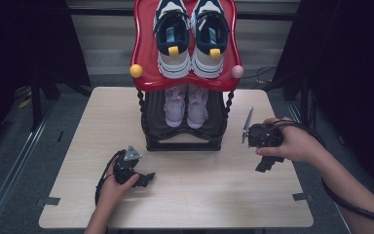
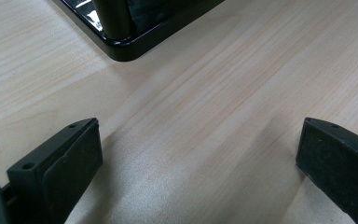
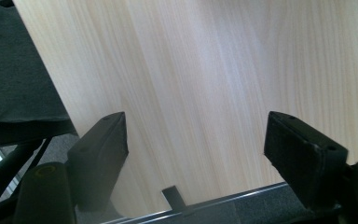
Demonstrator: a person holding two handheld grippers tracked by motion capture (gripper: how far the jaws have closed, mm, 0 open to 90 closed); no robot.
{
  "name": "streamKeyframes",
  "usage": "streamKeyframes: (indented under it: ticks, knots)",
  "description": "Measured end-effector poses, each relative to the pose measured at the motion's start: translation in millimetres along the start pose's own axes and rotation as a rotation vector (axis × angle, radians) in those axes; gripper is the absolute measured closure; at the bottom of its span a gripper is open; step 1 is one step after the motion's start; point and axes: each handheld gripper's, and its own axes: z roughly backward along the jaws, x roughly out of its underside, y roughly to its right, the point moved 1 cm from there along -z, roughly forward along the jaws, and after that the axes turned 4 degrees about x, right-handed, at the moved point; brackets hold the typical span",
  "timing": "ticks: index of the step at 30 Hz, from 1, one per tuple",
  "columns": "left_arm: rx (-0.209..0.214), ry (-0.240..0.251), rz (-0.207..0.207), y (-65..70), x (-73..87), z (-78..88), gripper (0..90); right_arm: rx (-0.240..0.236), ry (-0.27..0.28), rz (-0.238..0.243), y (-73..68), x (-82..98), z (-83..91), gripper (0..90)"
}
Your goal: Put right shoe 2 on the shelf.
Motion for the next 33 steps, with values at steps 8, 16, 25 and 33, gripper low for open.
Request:
streamKeyframes:
  ticks: [8, 16, 25, 33]
  knots:
    - [-0.001, 0.001, 0.001, 0.1, 0.0, 0.0, 0.0, -0.004, 0.018, 0.009, -1.0, 2.7, -20.1, 21.1]
    - [0.002, -0.004, -0.001, 0.0, 0.1, 0.2, 0.0, -0.001, 0.004, -0.007, -6.4, 3.7, -47.6, 20.3]
    - [0.003, -0.001, -0.001, 0.0, 0.1, -0.1, 0.0, -0.002, -0.006, -0.003, -13.3, 2.4, -76.4, 19.8]
    - [0.002, -0.004, -0.001, 0.0, 0.0, 0.1, 0.0, 0.001, 0.057, -0.042, -17.1, 8.7, -95.3, 17.6]
